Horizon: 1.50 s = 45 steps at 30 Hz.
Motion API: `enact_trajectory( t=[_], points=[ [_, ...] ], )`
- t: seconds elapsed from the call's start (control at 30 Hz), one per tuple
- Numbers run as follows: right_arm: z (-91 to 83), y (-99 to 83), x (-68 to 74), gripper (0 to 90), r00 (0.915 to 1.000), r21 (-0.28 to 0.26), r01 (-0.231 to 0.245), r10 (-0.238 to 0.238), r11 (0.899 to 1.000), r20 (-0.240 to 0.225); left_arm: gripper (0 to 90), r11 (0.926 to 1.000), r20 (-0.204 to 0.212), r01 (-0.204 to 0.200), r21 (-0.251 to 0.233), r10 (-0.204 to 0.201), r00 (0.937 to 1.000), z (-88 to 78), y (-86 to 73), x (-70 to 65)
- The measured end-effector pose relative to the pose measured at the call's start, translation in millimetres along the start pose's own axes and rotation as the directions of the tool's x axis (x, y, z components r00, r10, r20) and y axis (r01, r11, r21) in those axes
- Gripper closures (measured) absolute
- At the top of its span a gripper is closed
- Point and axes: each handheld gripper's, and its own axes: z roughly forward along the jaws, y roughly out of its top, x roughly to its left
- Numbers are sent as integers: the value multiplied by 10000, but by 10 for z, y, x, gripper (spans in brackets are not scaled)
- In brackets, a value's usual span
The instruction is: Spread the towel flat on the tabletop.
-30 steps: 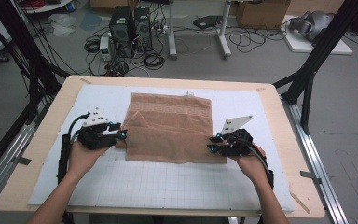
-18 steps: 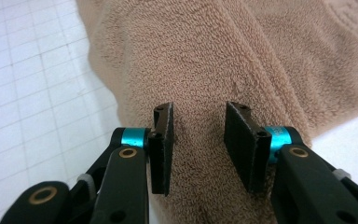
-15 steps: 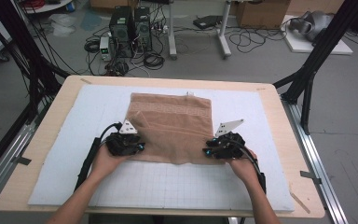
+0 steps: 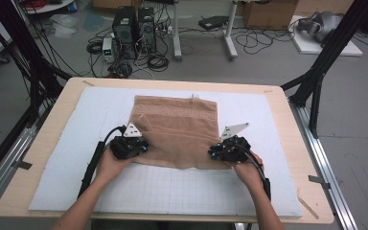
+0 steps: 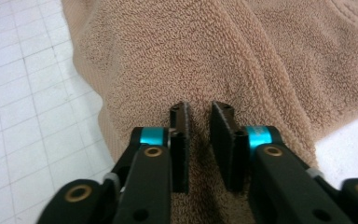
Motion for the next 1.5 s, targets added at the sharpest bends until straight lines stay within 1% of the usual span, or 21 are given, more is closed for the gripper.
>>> enact_trajectory(
  t=[0.23, 0.4, 0.5, 0.57, 0.67, 0.73, 0.8, 0.83, 0.9, 0.97, 1.03, 1.07, 1.1, 1.13, 1.17, 1.2, 1.23, 1.27, 1.4, 1.43, 1.5],
  points=[
    [-43, -1, 3, 840, 9998, -172, -9, 6, 9999, -182, 858, 9999, 97, 162, -3, -162, 9998, -59, 6, 6],
    [-102, 14, 32, 847, 9997, -211, 117, -122, 9997, -228, 860, 9999, 146, -30, -154, 33, 9999, -181, 10, -25],
    [-149, 34, 68, 847, 9993, -214, 291, -295, 9993, -215, 861, 9997, 298, -62, -226, 68, 9995, -264, 4, -52],
    [-196, 56, 106, 847, 9990, -263, 400, -405, 9989, -183, 861, 9993, 377, -200, -303, 212, 9991, -343, 0, -78],
    [-274, 92, 178, 847, 9974, -469, 634, -649, 9969, -324, 860, 9980, 446, -447, -453, 467, 9979, -496, -10, -133],
    [-327, 119, 248, 847, 9959, -549, 781, -804, 9954, -405, 861, 9966, 517, -472, -676, 508, 9974, -615, -31, -180],
    [-376, 143, 318, 847, 9939, -640, 916, -952, 9937, -560, 861, 9947, 653, -617, -821, 672, 9956, -741, -66, -225],
    [-412, 160, 366, 847, 9911, -616, 961, -1013, 9935, -869, 861, 9941, 824, -642, -871, 714, 9940, -805, -90, -248],
    [-481, 178, 453, 847, 9874, -643, 1210, -1267, 9906, -946, 861, 9925, 914, -786, -937, 872, 9920, -925, -138, -296],
    [-590, 193, 574, 847, 9820, -805, 1373, -1463, 9873, -1197, 861, 9908, 1147, -836, -1063, 958, 9888, -1105, -203, -362],
    [-714, 205, 712, 838, 9754, -936, 1563, -1686, 9833, -1422, 860, 9874, 1491, -907, -1297, 1098, 9827, -1299, -253, -442],
    [-774, 210, 773, 807, 9681, -1055, 1646, -1811, 9807, -1731, 855, 9850, 1723, -964, -1429, 1207, 9776, -1389, -271, -466],
    [-825, 215, 820, 724, 9646, -1151, 1633, -1831, 9798, -1900, 822, 9825, 1777, -966, -1592, 1247, 9761, -1458, -282, -487],
    [-861, 224, 842, 699, 9651, -1266, 1545, -1771, 9799, -1930, 736, 9821, 1783, -942, -1632, 1232, 9762, -1505, -279, -484],
    [-888, 231, 853, 693, 9653, -1340, 1462, -1710, 9801, -1974, 653, 9830, 1857, -816, -1647, 1122, 9762, -1524, -270, -467],
    [-887, 240, 847, 677, 9649, -1398, 1516, -1772, 9785, -1938, 634, 9823, 1809, -837, -1676, 1141, 9769, -1520, -261, -447],
    [-863, 249, 831, 656, 9699, -1299, 1469, -1686, 9806, -1758, 631, 9828, 1689, -845, -1641, 1124, 9792, -1494, -253, -423],
    [-815, 258, 805, 647, 9712, -1156, 1492, -1675, 9820, -1693, 624, 9838, 1598, -831, -1590, 1087, 9812, -1445, -251, -392],
    [-515, 221, 668, 617, 9772, -553, 1472, -1538, 9876, -1463, 615, 9885, 1462, -608, -1382, 811, 9859, -1142, -269, -303],
    [-435, 200, 624, 611, 9793, -337, 1500, -1531, 9881, -1323, 610, 9891, 1413, -613, -1336, 803, 9867, -1053, -274, -284],
    [-283, 148, 523, 599, 9836, -33, 1368, -1362, 9906, -1184, 606, 9926, 1092, -750, -955, 853, 9903, -878, -273, -251]
  ],
)
